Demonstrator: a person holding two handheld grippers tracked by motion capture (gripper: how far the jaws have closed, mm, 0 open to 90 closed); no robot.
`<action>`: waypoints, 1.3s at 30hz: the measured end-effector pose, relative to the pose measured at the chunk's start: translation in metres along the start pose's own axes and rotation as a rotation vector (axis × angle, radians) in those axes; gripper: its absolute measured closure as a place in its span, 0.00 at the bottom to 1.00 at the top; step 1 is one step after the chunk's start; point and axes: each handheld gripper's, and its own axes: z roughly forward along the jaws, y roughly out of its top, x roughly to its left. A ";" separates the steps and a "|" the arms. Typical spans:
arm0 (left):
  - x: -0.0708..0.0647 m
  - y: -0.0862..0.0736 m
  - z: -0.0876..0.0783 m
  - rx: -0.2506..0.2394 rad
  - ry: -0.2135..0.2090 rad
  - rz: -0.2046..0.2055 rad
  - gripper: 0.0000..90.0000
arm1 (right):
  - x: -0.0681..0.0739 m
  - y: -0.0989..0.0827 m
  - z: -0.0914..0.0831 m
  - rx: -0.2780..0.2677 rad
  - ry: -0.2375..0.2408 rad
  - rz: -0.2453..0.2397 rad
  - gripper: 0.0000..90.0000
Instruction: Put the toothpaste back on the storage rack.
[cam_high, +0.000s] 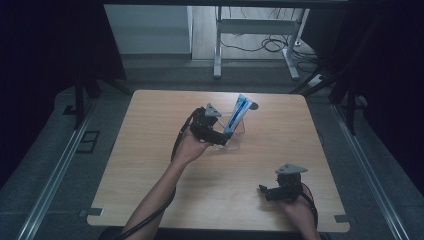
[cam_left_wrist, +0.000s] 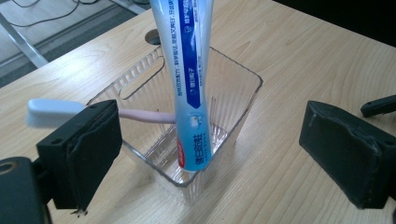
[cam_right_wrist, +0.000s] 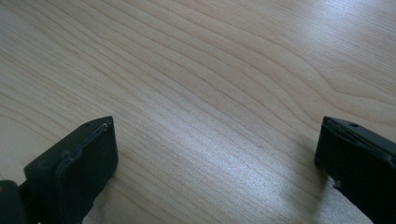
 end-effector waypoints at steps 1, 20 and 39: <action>0.000 -0.001 -0.001 0.000 0.001 -0.001 0.06 | 0.000 0.000 0.000 0.000 0.000 0.000 0.00; -0.002 -0.017 -0.012 -0.005 0.006 0.002 0.05 | 0.000 0.000 0.000 0.000 0.000 -0.001 0.00; -0.003 -0.032 -0.027 -0.003 0.014 0.001 0.06 | 0.000 0.000 0.000 0.000 0.000 -0.001 0.00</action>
